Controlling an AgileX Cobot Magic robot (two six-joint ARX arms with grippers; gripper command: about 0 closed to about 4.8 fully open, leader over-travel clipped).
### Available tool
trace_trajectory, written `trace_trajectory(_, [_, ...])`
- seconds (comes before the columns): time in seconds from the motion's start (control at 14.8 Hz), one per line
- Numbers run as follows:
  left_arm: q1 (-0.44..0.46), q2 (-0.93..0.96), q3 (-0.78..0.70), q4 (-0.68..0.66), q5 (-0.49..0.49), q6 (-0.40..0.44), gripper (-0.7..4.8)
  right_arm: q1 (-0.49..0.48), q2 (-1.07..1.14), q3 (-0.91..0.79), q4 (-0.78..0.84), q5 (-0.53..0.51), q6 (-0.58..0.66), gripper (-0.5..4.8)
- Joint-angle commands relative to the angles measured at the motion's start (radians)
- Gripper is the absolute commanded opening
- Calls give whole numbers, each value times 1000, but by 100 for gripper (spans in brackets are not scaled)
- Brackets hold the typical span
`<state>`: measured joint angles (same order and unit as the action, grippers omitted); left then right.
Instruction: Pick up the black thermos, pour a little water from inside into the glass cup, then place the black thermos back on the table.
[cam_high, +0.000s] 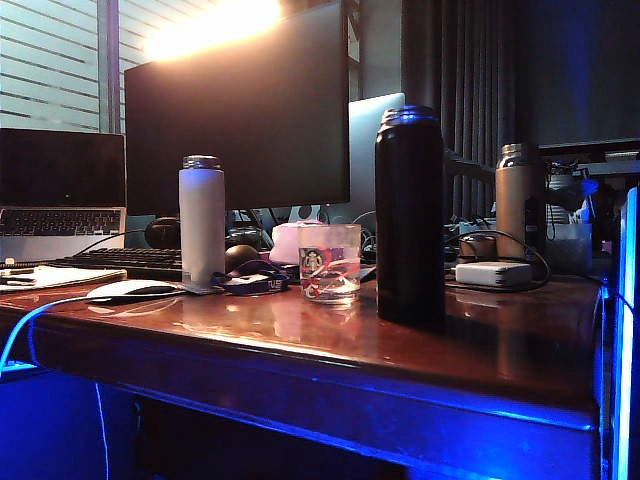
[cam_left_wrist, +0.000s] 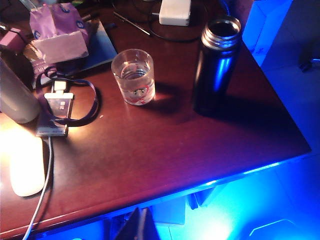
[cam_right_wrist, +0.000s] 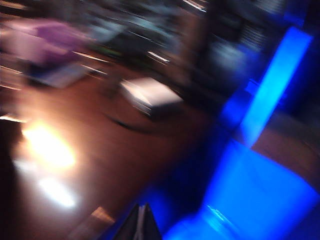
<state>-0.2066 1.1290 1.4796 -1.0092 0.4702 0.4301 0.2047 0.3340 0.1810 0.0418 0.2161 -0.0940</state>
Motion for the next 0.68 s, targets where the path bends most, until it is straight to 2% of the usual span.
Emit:
trace_trajectory(0.07, [0, -2, 3, 8, 5, 4, -3, -92, -119, -51, -124, -35, 32, -1])
trace_trajectory(0.34, [0, -2, 3, 8, 5, 4, -3, -131, -259, -153, -255, -35, 142, -1])
trace_trajectory(0.68, [0, -2, 3, 9, 5, 4, -3, -131, -328, -154, -262, -34, 142, -1])
